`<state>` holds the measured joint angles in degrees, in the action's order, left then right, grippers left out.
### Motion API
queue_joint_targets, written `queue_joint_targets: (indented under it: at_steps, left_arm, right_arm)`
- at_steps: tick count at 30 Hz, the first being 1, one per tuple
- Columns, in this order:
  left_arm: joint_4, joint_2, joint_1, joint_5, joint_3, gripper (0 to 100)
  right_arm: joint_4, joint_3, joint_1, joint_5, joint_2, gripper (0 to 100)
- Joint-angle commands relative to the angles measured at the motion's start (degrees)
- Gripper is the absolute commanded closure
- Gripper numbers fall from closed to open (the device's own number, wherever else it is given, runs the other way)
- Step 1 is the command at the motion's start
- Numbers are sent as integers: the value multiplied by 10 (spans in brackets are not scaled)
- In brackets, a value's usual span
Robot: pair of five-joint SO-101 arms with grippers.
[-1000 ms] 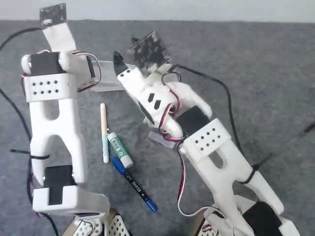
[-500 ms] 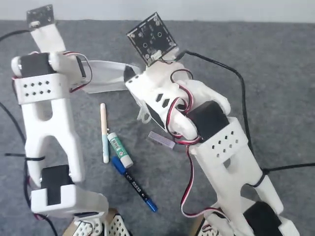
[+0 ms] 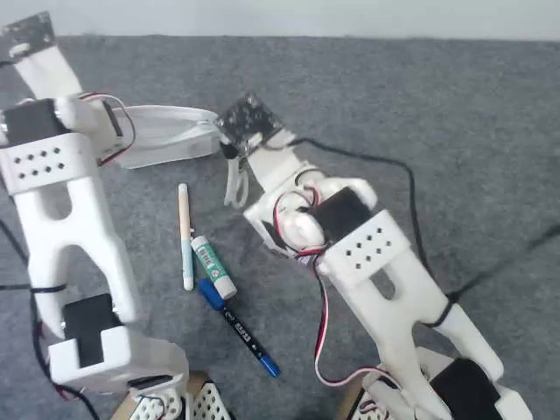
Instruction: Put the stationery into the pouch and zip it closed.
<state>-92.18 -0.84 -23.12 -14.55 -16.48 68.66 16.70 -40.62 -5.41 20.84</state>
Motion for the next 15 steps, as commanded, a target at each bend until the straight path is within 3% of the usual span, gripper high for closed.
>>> queue_joint_targets:
  at_steps: [1, 6, 15]
  left_arm:
    - [24, 5, -19, -8, -22, 991]
    - [24, 7, -31, -8, -22, 991]
    - [24, 4, -32, -8, -22, 991]
  right_arm:
    - [-95, 68, -7, -8, 2, 836]
    - [-189, 125, -6, -26, -23, 836]
    - [-200, 62, -6, -45, -200, 836]
